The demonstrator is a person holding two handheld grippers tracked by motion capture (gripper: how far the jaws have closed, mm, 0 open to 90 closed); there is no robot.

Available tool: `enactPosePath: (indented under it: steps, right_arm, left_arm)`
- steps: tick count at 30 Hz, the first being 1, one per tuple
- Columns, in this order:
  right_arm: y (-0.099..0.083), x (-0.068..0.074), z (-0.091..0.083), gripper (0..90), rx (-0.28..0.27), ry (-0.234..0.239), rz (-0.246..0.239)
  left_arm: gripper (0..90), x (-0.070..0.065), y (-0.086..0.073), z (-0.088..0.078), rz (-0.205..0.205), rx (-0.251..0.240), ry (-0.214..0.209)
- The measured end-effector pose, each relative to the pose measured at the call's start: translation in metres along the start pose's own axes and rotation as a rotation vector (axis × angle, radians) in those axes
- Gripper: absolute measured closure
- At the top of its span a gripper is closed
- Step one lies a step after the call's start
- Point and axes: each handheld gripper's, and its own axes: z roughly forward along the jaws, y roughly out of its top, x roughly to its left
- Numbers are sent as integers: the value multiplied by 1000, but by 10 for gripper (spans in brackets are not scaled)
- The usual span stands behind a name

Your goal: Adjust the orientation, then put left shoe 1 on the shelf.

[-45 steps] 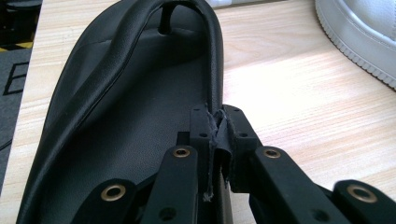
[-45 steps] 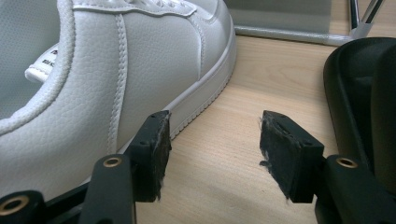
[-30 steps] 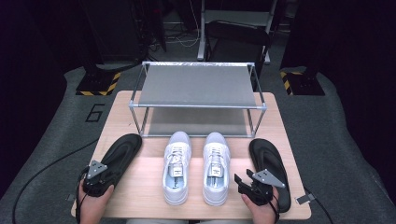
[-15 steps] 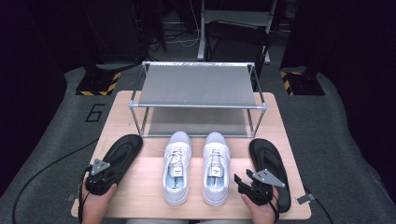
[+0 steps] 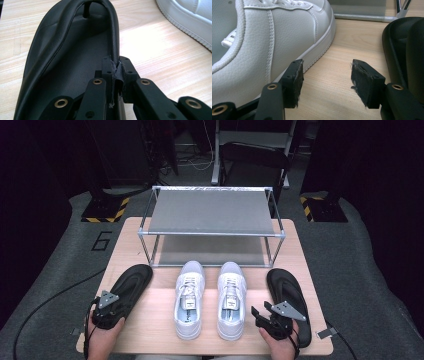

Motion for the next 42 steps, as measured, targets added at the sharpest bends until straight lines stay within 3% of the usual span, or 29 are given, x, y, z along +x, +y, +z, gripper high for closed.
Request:
enactPosePath:
  steps: [21,42]
  right_arm:
    - [0,-1,-1,429,-6,-5,-2]
    - [1,-3,-3,428,-15,-8,10]
  left_arm:
    - [839,-10,3,-14,20,-25,-28]
    - [838,-28,22,-8,39,-41,-64]
